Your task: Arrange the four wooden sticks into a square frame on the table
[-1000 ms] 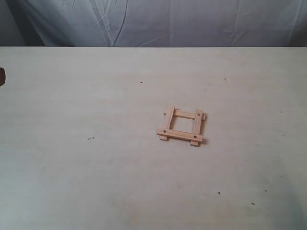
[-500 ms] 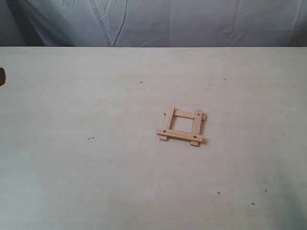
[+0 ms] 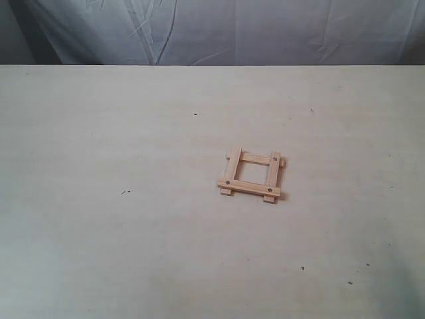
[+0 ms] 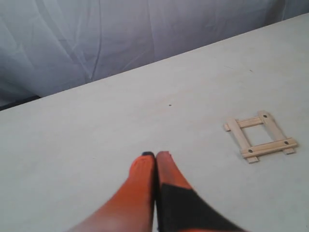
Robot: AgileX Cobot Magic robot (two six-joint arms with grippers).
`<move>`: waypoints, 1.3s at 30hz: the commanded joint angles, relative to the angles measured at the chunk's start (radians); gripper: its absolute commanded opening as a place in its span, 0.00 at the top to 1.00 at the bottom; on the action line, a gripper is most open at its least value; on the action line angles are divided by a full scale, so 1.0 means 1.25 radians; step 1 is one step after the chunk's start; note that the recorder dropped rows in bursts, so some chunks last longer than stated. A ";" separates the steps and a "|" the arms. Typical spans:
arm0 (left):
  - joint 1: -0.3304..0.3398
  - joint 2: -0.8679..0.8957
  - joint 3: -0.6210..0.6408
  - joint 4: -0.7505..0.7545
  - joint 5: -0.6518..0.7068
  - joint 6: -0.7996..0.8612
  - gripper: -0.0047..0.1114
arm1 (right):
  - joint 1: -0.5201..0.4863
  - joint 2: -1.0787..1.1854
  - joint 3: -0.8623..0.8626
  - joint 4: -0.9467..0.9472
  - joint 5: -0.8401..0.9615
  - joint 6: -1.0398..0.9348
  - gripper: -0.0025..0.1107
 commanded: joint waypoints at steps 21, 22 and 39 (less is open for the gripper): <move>0.143 -0.454 0.510 0.021 -0.307 -0.005 0.96 | 0.001 -0.005 0.002 0.000 -0.013 0.002 0.98; 0.143 -0.454 0.510 0.025 -0.274 -0.005 0.96 | 0.001 -0.005 0.002 0.000 -0.013 0.002 0.98; 0.143 -0.454 0.510 0.036 -0.241 -0.005 0.96 | 0.001 -0.005 0.002 0.000 -0.013 0.002 0.98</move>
